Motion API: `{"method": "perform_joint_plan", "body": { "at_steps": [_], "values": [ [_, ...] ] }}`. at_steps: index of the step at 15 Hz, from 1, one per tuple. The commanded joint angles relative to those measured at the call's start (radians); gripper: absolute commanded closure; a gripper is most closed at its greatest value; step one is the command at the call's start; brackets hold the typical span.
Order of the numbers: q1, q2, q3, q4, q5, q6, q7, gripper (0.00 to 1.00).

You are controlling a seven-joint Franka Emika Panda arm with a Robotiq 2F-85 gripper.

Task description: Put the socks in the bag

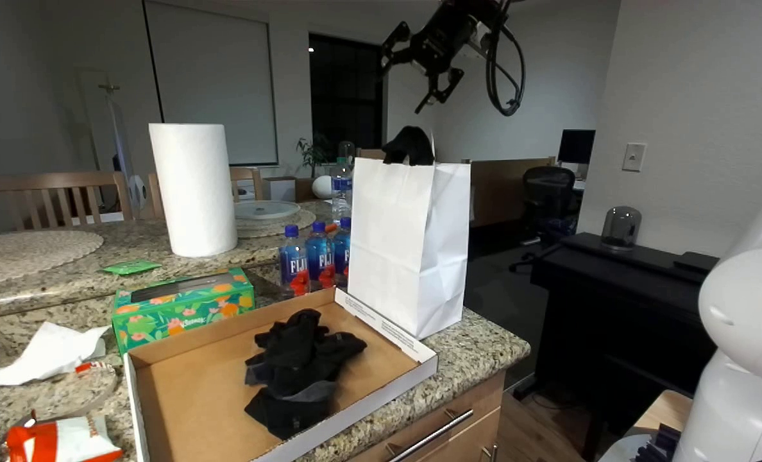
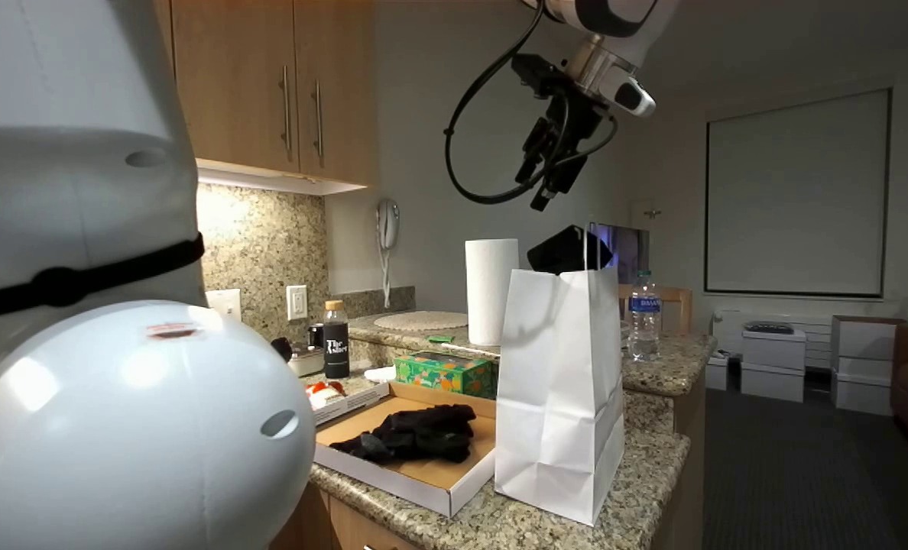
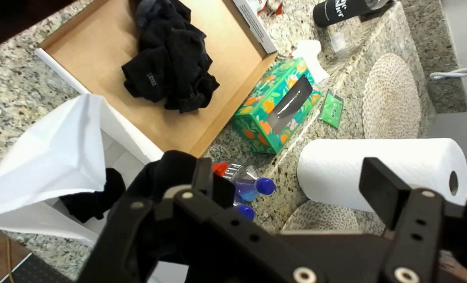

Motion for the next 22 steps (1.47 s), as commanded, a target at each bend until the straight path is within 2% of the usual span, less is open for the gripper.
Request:
{"method": "perform_joint_plan", "body": {
  "at_steps": [1,12,13,22],
  "values": [
    [-0.014,-0.048,-0.004,-0.059,-0.027,-0.020,0.023,0.00],
    [-0.011,0.004,-0.002,-0.136,-0.046,-0.022,-0.001,0.00],
    [-0.011,0.011,-0.001,-0.137,-0.045,-0.018,-0.003,0.20],
    [-0.008,0.054,0.004,-0.118,-0.055,-0.021,0.009,0.79]
  ]
}}
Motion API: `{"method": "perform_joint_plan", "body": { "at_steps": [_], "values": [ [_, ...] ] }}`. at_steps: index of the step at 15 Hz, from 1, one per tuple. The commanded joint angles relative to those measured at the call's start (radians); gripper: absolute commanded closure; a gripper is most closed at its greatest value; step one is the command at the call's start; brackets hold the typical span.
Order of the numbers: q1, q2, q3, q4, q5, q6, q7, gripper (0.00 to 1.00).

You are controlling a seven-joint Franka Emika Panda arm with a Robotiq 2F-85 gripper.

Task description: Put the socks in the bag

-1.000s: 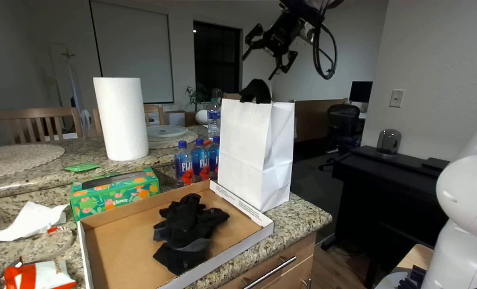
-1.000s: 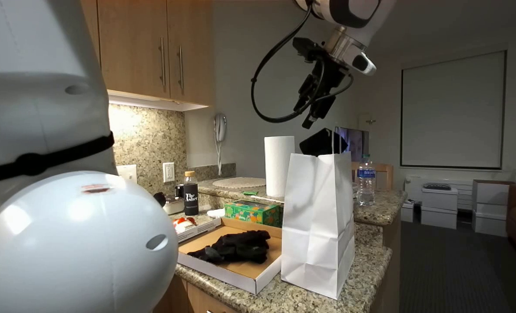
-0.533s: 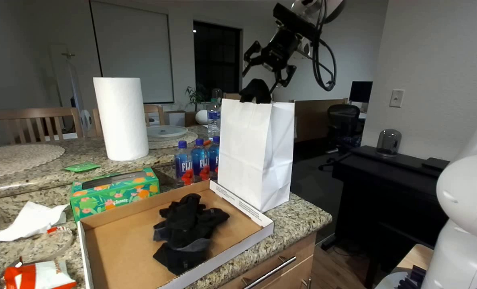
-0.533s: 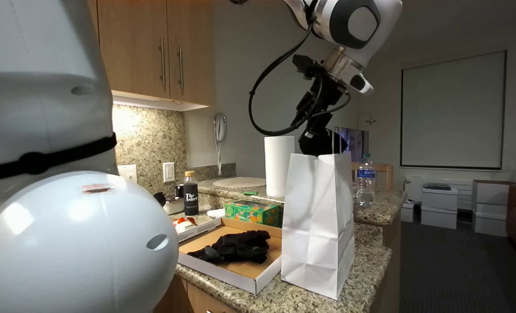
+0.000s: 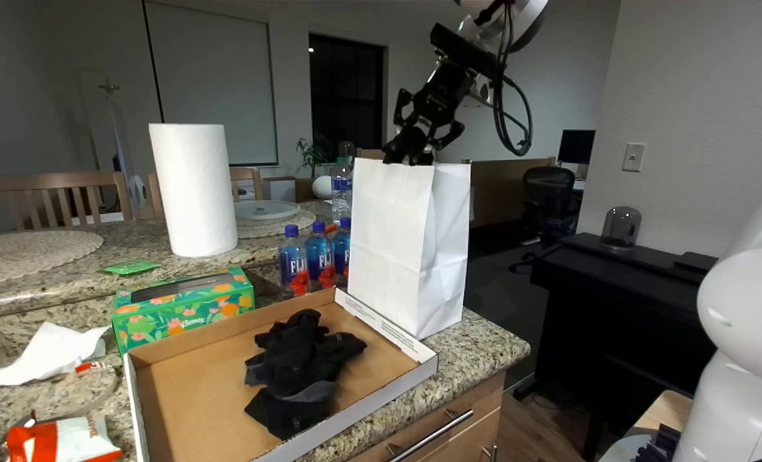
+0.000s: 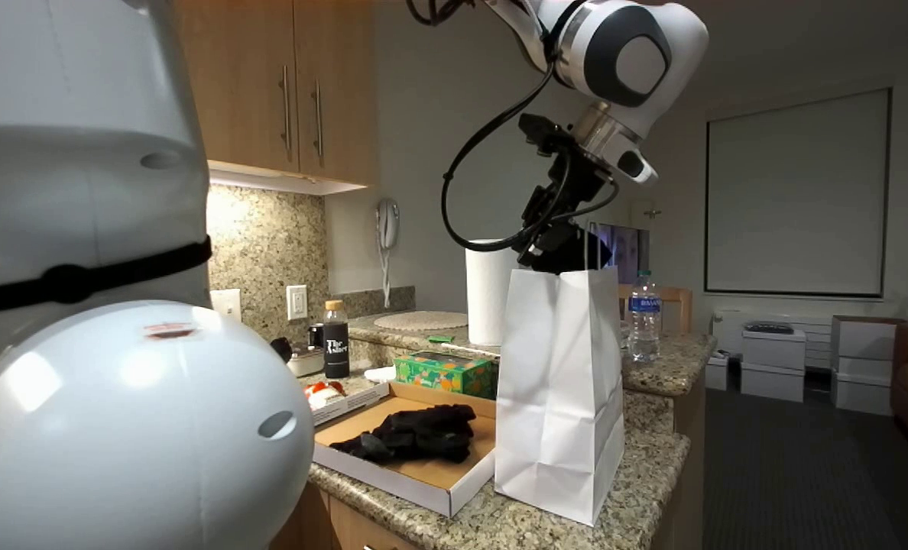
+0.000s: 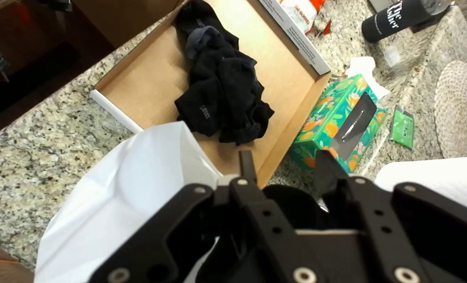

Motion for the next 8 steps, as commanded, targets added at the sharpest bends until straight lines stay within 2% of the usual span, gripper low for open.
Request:
{"method": "perform_joint_plan", "body": {
  "at_steps": [1,3,6,8],
  "values": [
    [0.000,0.008,0.007,0.018,-0.024,-0.011,0.013,0.87],
    [0.001,0.010,0.008,0.021,-0.024,-0.012,0.014,0.94],
    [0.001,0.009,0.010,0.023,-0.029,-0.009,0.014,0.98],
    [0.002,0.007,0.012,0.027,-0.031,-0.008,0.011,0.93]
  ]
}}
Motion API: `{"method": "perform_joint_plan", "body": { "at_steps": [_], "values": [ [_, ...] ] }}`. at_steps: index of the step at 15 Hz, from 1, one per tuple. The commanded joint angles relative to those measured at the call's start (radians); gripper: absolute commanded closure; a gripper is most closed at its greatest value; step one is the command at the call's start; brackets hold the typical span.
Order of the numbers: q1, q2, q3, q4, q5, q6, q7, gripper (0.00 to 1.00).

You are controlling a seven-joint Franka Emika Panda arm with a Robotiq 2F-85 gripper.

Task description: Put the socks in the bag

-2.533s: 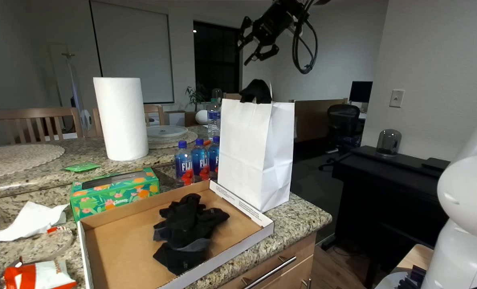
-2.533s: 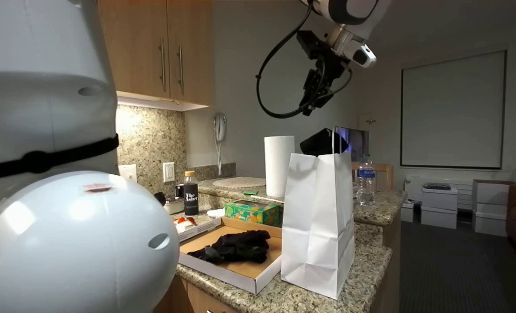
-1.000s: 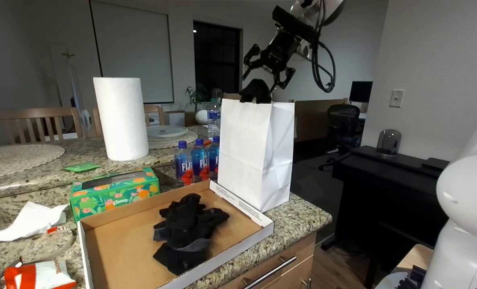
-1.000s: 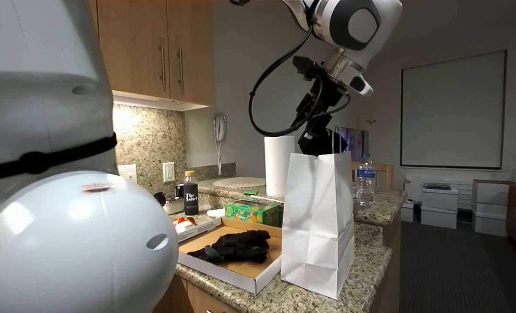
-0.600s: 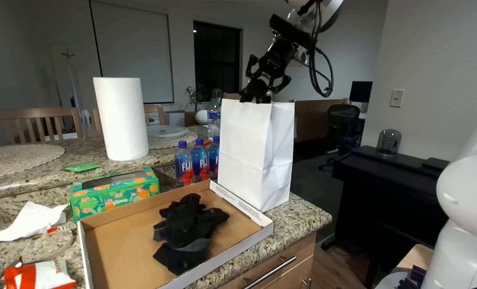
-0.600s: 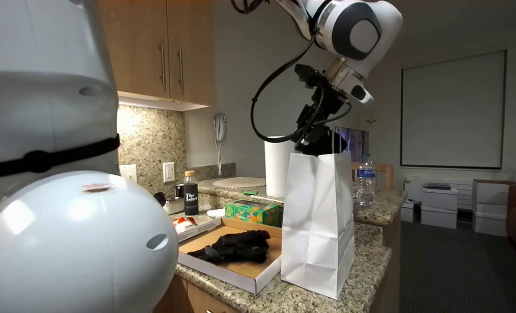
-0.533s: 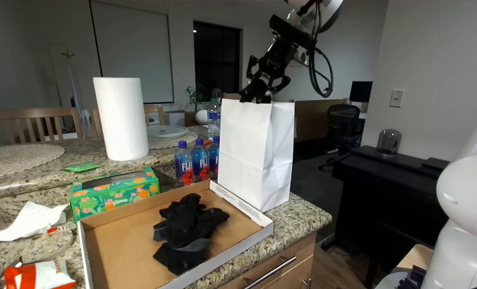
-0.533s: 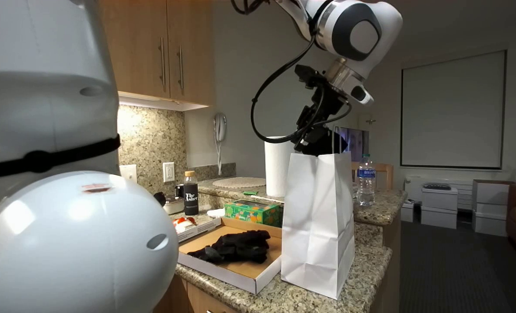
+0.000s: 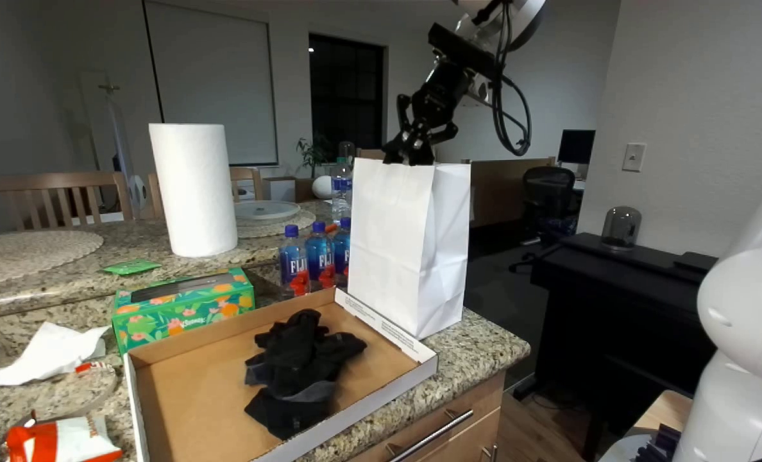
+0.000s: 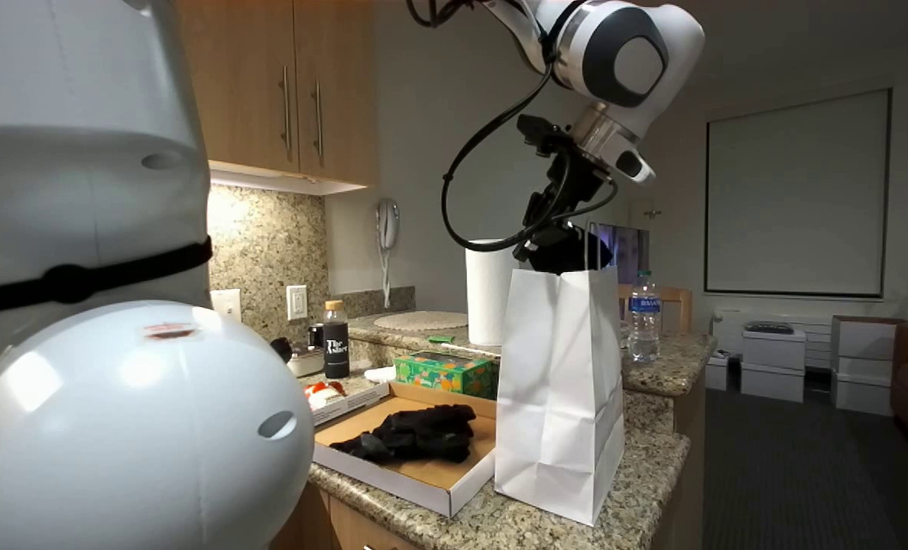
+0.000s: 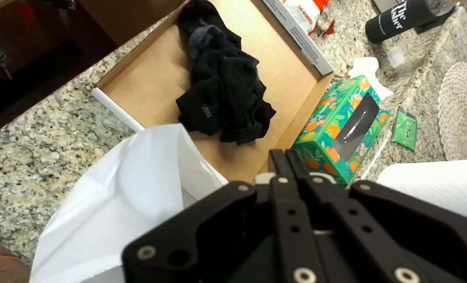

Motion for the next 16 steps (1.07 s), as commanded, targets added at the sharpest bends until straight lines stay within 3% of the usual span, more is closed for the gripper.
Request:
{"method": "perform_joint_plan", "body": {
  "at_steps": [1,2,3,5,14,15,16],
  "values": [
    [0.003,0.002,0.006,0.023,-0.026,-0.007,0.011,0.93],
    [0.003,-0.001,0.009,0.024,-0.033,-0.003,0.015,0.91],
    [0.003,-0.003,0.010,0.025,-0.038,0.001,0.015,0.68],
    [0.001,-0.003,0.009,0.027,-0.040,0.007,0.013,0.60],
    [0.001,0.012,0.008,0.042,-0.052,0.023,0.011,0.04],
    [0.003,0.016,0.010,0.046,-0.057,0.028,0.014,0.00],
    [0.003,0.019,0.010,0.048,-0.058,0.029,0.013,0.39]
  ]
}}
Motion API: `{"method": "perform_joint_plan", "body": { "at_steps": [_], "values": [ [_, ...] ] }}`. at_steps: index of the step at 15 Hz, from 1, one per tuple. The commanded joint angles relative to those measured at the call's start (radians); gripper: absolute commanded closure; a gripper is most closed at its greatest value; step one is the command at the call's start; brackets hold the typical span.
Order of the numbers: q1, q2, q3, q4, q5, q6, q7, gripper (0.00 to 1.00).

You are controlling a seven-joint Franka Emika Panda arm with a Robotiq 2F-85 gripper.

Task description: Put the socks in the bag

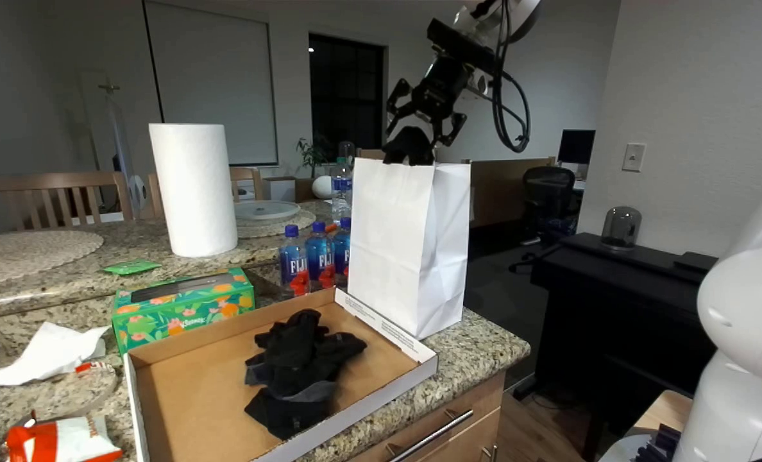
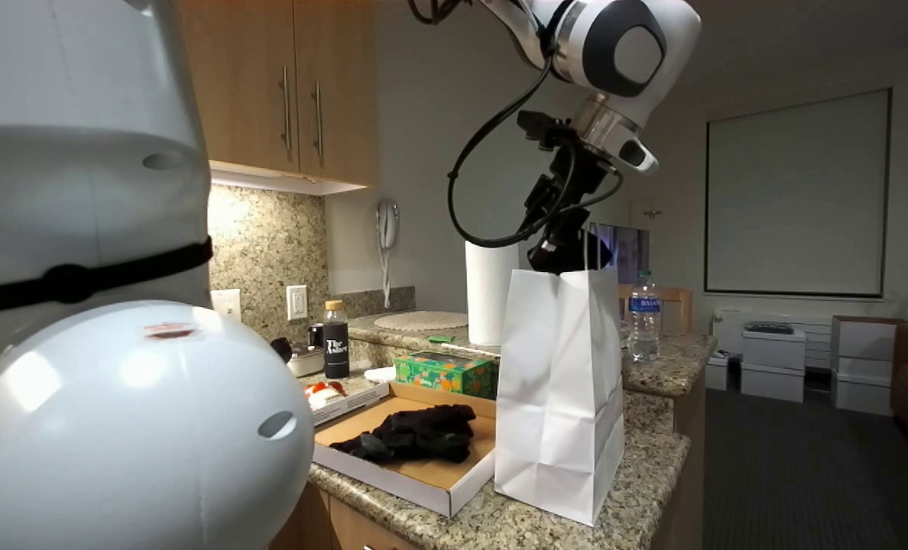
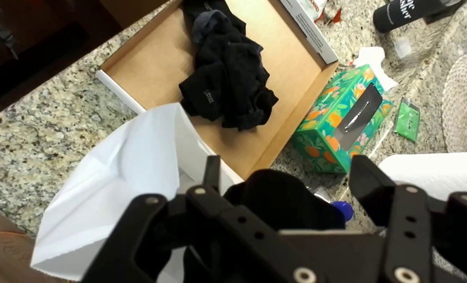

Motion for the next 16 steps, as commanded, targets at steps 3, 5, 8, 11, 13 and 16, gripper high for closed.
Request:
{"method": "perform_joint_plan", "body": {
  "at_steps": [3,5,8,11,13,16],
  "values": [
    [0.005,0.023,0.005,0.024,-0.034,0.016,0.014,0.44],
    [0.006,0.026,0.006,0.027,-0.036,0.016,0.012,0.58],
    [0.007,0.024,0.007,0.028,-0.037,0.018,0.010,0.78],
    [0.007,0.021,0.007,0.029,-0.036,0.018,0.010,0.91],
    [0.007,0.020,0.007,0.029,-0.035,0.017,0.009,0.95],
    [0.008,0.014,0.007,0.032,-0.031,0.014,0.003,0.92]
  ]
}}
